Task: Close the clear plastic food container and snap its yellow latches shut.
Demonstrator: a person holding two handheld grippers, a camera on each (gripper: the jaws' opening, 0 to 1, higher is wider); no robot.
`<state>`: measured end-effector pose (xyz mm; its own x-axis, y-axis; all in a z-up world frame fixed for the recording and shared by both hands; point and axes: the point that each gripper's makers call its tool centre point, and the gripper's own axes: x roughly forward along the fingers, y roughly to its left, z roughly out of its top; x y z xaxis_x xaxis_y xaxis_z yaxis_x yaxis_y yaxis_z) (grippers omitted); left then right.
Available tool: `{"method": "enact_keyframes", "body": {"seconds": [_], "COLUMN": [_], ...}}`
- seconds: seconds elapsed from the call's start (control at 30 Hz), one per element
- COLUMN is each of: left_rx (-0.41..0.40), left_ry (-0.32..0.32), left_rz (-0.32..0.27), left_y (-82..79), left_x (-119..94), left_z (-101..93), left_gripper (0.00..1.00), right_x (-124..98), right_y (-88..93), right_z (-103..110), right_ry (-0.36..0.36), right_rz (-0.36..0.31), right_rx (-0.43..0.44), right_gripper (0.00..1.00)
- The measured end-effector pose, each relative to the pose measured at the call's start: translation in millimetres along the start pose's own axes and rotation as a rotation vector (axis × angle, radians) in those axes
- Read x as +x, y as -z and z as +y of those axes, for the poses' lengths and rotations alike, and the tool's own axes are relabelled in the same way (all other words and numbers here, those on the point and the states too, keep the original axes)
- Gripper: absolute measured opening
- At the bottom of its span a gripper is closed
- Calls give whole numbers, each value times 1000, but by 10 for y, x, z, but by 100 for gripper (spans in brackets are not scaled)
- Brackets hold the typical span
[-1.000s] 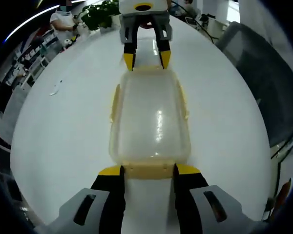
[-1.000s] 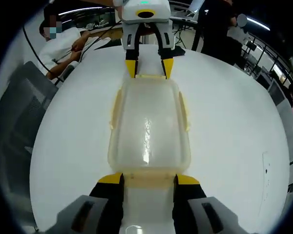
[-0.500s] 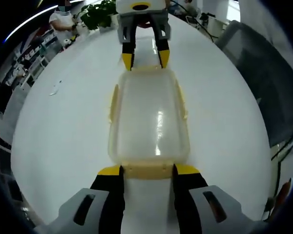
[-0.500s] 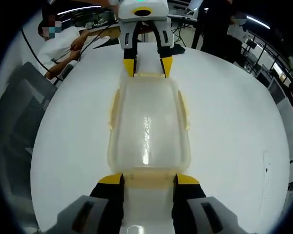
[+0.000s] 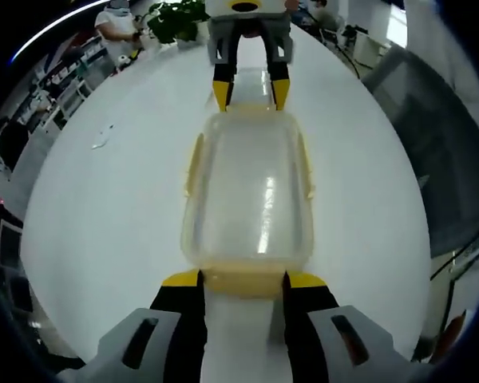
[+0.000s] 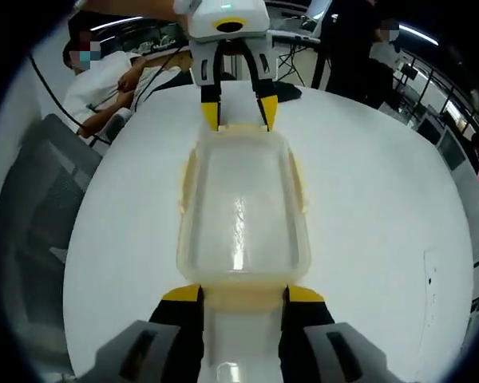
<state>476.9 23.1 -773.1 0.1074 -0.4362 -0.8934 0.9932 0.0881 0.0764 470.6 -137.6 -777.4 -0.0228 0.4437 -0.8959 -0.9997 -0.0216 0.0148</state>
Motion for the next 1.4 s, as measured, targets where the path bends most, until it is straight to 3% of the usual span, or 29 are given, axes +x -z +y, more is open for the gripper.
{"method": "enact_keyframes", "body": {"seconds": [0.57,1.4], "left_rx": [24,48], "left_ry": [-19,-22], "left_rz": [-7,-26], "left_y": [-425,-945], "left_x": [-279,-310], "left_z": [-6,-21], "left_gripper": [35,35], "right_x": [-471,-889], "right_y": [61,370], "right_z": [19,38], "right_ry": [31,69], "right_rz": [-11,3], "right_rx": [-23,-34], "right_gripper": [34,34]}}
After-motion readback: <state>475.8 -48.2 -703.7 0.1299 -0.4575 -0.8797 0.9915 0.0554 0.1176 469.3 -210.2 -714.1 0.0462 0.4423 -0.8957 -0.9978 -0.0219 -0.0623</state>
